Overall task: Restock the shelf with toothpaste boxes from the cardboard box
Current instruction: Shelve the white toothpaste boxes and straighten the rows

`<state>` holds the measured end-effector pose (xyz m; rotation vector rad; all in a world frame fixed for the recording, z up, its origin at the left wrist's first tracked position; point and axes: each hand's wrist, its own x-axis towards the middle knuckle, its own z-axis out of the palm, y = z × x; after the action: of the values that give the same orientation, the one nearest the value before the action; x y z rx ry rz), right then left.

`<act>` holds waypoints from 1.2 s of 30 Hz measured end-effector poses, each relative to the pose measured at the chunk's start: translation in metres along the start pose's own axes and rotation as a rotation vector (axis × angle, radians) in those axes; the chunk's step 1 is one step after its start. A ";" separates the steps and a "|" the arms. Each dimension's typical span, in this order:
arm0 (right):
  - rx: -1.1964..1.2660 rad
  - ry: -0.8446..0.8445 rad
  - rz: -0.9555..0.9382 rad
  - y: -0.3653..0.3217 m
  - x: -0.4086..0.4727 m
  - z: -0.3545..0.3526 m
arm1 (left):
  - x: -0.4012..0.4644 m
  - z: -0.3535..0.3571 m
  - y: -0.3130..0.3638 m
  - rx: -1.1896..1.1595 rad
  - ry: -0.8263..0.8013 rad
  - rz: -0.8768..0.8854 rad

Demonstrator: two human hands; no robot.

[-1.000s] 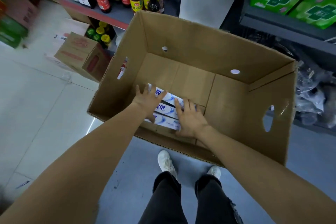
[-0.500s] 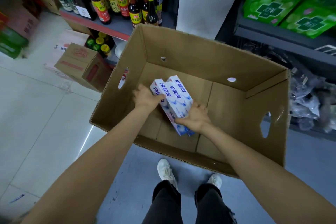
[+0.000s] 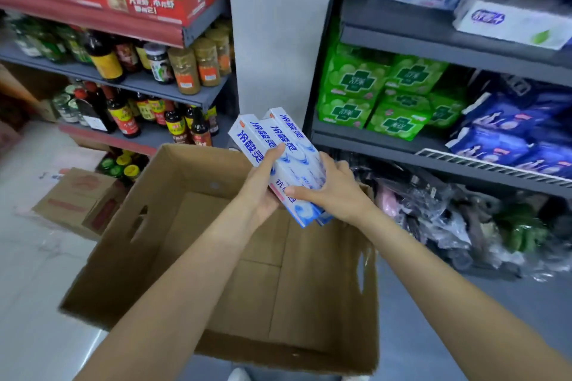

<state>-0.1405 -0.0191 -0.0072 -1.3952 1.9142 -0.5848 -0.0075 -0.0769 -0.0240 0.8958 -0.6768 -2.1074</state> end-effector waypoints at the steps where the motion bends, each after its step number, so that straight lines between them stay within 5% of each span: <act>1: 0.016 0.009 -0.028 0.003 0.000 -0.019 | 0.004 0.019 0.001 -0.002 -0.007 0.020; 5: 0.107 0.047 -0.145 0.026 0.009 -0.103 | 0.024 0.101 0.004 -0.038 -0.008 0.118; 10: -0.062 0.132 -0.308 0.057 0.032 -0.203 | 0.054 0.198 -0.006 -0.034 0.056 0.167; 18: -0.143 0.394 -0.333 0.073 0.063 -0.304 | 0.103 0.303 -0.001 -0.039 0.162 0.289; 28: -0.273 0.466 -0.402 0.033 0.135 -0.363 | 0.179 0.313 0.077 0.320 0.457 0.367; 36: -0.410 0.431 -0.373 -0.015 0.212 -0.381 | 0.241 0.301 0.116 0.369 0.378 0.379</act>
<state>-0.4556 -0.2389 0.1997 -2.0500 2.2098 -0.7444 -0.3064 -0.2825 0.1503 1.2176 -0.9602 -1.4513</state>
